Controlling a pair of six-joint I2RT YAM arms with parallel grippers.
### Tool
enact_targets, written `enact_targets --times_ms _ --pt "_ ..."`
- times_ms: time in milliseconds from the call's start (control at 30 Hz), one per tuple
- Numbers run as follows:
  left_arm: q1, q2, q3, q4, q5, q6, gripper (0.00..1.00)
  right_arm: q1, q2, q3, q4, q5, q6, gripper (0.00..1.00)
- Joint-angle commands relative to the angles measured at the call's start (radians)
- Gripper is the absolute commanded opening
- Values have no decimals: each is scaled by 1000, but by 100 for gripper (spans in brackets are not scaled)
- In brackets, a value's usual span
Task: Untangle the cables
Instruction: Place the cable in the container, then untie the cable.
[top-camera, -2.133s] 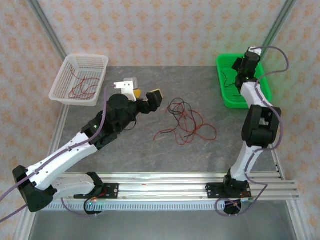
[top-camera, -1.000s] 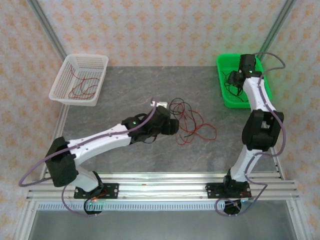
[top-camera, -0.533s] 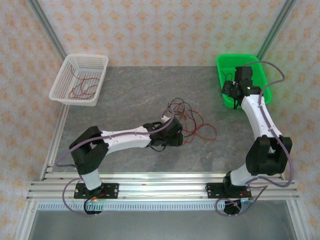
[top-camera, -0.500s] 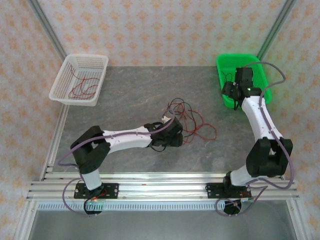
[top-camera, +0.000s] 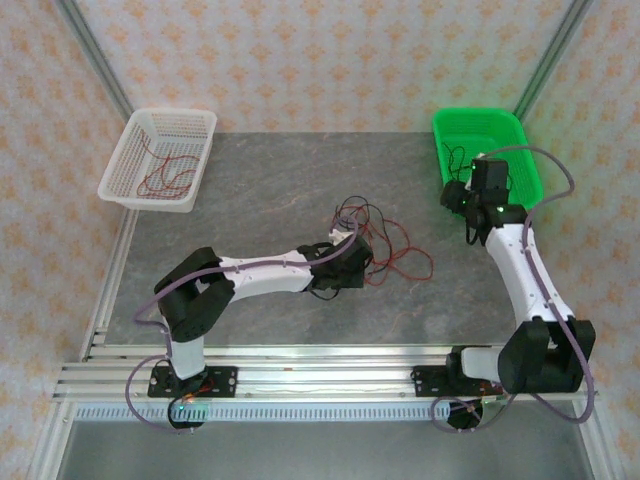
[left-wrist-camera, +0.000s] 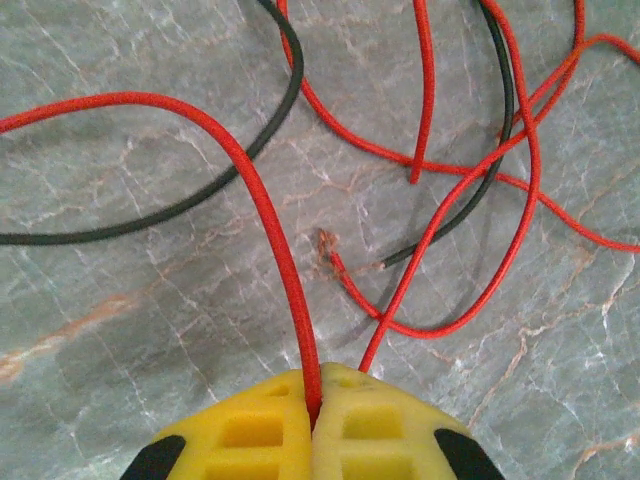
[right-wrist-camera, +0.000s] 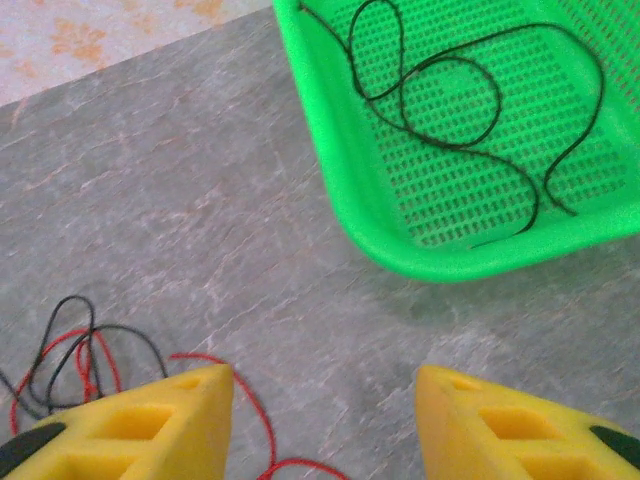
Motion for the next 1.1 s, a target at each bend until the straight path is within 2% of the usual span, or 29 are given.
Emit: enact_targets --times_ms 0,133,367,467,767,1067 --pt "-6 -68 57 -52 -77 31 0 18 -72 -62 57 -102 45 50" --pt "-6 -113 127 -132 -100 72 0 80 -115 -151 140 -206 109 49" --pt "-5 -167 157 -179 -142 97 0 278 -36 -213 246 -175 193 49" --pt "-6 -197 155 -181 -160 100 0 325 -12 -229 290 -159 222 50" --pt "-6 -260 193 -232 -225 130 0 406 52 -265 330 -154 257 50" --pt "-3 -285 279 -280 -300 180 0 418 76 -334 391 -182 284 49"
